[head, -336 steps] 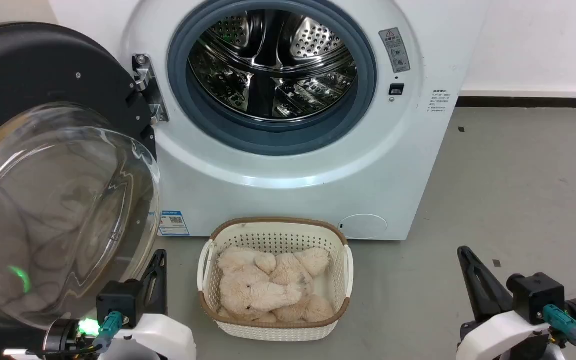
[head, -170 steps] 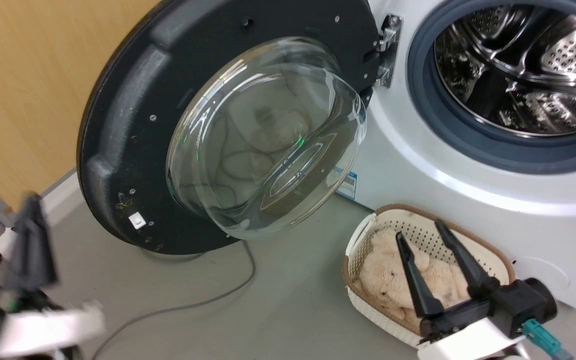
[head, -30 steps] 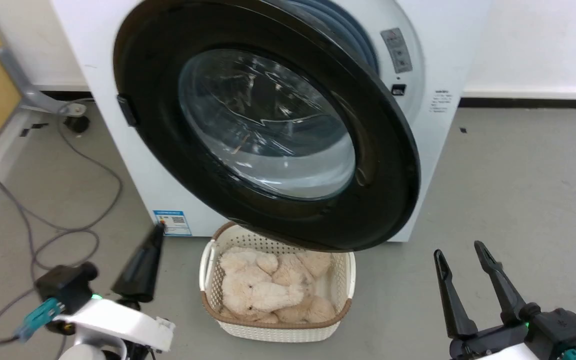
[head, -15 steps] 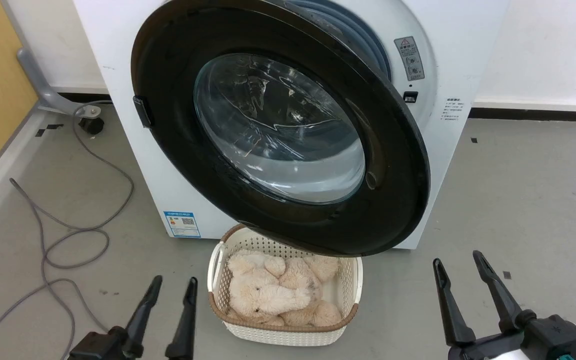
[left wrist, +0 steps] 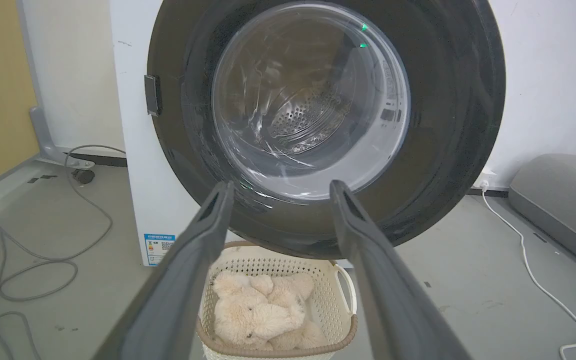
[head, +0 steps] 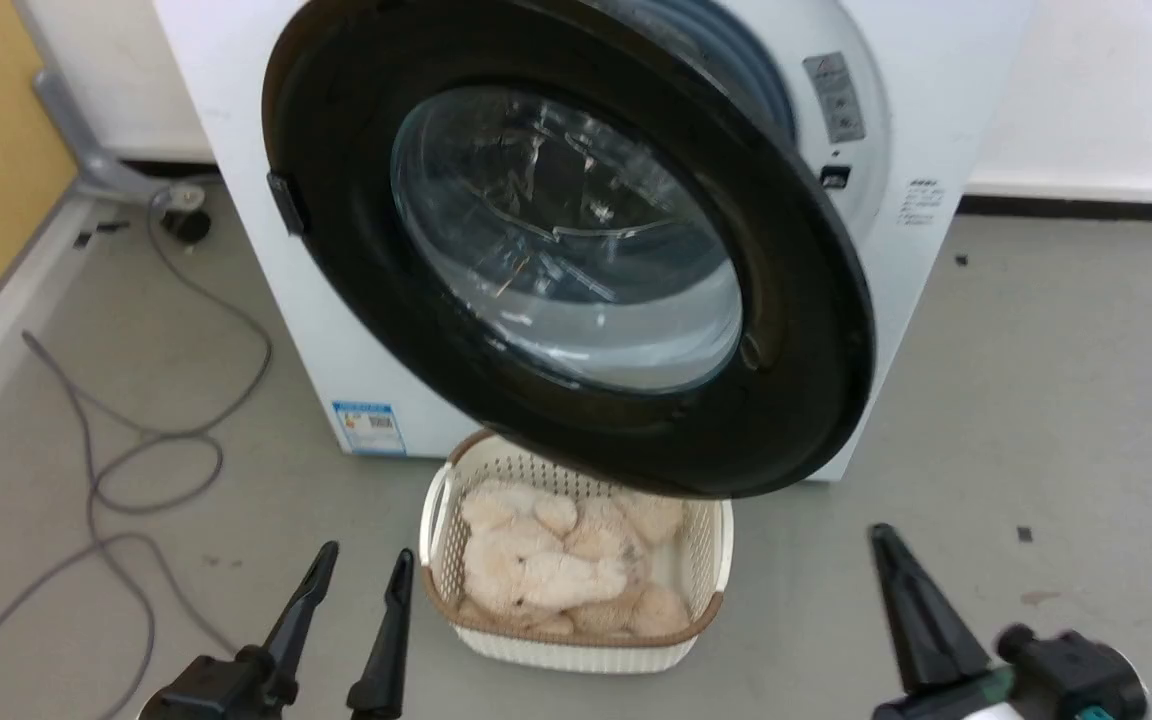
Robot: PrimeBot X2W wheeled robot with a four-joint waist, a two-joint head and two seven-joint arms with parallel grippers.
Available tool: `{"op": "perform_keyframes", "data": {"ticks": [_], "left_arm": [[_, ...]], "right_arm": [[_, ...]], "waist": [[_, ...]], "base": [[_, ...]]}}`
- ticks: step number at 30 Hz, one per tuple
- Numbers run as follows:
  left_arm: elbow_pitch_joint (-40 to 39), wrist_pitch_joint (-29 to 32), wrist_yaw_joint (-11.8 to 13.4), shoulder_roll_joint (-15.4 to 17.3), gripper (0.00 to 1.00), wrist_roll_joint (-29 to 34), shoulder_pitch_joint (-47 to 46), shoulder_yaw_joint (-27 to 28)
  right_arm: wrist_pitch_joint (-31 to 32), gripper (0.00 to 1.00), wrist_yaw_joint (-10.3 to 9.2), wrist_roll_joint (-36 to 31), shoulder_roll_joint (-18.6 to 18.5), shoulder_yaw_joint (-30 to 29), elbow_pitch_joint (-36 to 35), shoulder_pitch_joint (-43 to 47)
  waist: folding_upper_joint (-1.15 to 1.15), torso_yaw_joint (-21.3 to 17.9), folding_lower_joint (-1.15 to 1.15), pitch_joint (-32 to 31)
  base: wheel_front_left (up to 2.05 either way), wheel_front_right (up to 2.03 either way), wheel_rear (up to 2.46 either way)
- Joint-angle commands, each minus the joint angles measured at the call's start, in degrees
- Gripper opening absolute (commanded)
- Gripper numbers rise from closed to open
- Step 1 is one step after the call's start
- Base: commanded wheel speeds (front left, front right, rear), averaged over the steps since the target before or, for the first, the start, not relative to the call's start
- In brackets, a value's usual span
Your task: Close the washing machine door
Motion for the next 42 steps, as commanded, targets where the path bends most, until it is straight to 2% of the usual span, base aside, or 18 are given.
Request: {"op": "perform_keyframes", "data": {"ticks": [1,11,21,29,42], "left_arm": [[-0.38,-0.3,-0.23,-0.13,1.0,0.18,-1.13,-0.38],[-0.72,-0.3,-0.24,0.49,1.0,-0.32,-5.56,-2.3],[-0.3,-0.3,-0.25,0.32,1.0,-0.79,-9.98,-3.53],[-1.34,-0.3,-0.25,-0.76,1.0,-1.01,-12.29,-4.26],[-1.33,-0.3,-0.25,-1.07,1.0,-1.47,-14.85,-4.9]], "right_arm": [[-0.26,0.0,0.05,-0.46,-1.06,1.19,0.37,-1.65],[1.14,0.0,0.05,2.54,-12.89,11.7,6.97,-15.27],[5.26,0.0,0.05,11.26,-21.02,14.26,13.52,-31.38],[8.38,0.0,0.05,17.58,-24.19,10.52,19.69,-40.33],[13.09,0.0,0.05,18.58,-24.62,3.29,29.48,-55.33]], "waist": [[0.0,0.6,0.0,1.17],[0.0,4.11,0.0,8.47],[0.0,7.28,0.0,14.66],[0.0,9.81,0.0,18.21],[0.0,11.83,0.0,22.57]], "base": [[0.0,0.0,0.0],[0.0,0.0,0.0],[0.0,0.0,0.0],[0.0,0.0,0.0],[0.0,0.0,0.0]]}}
